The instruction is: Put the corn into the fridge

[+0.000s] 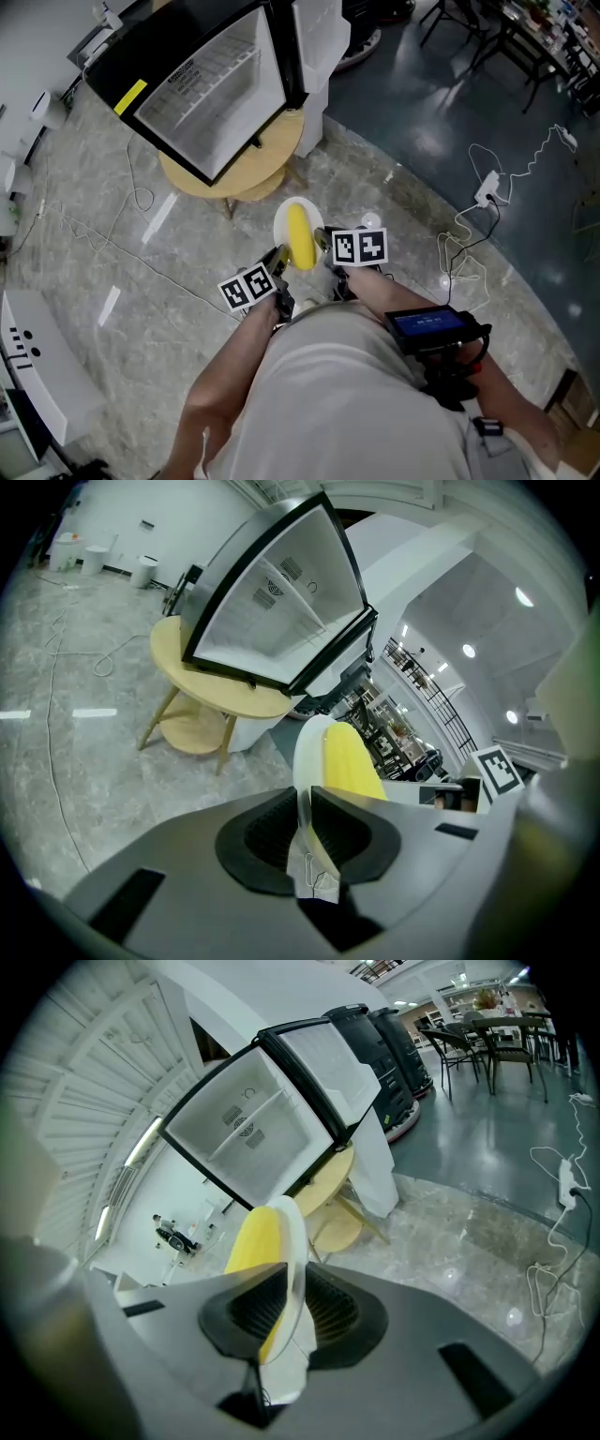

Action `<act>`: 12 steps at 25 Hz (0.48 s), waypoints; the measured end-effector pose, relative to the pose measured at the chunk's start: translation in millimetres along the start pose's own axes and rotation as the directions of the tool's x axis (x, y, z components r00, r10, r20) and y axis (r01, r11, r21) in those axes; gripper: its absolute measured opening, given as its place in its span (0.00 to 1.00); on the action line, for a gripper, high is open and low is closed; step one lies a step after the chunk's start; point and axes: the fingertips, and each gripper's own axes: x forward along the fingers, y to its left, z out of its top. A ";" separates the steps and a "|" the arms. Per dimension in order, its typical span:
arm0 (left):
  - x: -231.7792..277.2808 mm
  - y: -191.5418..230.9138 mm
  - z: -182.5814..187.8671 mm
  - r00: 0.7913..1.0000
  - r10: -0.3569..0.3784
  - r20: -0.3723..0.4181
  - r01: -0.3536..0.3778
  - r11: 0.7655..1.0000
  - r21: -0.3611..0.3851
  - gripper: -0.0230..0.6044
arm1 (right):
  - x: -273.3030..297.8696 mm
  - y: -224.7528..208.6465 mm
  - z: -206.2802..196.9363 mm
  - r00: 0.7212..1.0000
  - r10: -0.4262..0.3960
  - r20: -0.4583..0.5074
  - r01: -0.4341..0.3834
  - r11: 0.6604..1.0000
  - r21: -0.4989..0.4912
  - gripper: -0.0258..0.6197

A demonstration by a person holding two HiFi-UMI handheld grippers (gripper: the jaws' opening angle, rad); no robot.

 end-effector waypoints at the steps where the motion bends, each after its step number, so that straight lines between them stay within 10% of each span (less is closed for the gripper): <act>1: 4.1 -1.0 2.8 1.000 0.001 -0.001 -0.001 1.000 0.001 0.11 | 1.4 -2.3 4.4 1.000 0.001 -0.001 -0.001 1.000 0.000 0.14; 12: 54.0 -12.6 32.9 1.000 0.029 -0.006 -0.029 0.999 -0.016 0.11 | 18.9 -33.3 56.1 1.000 0.007 -0.028 -0.008 0.999 -0.032 0.14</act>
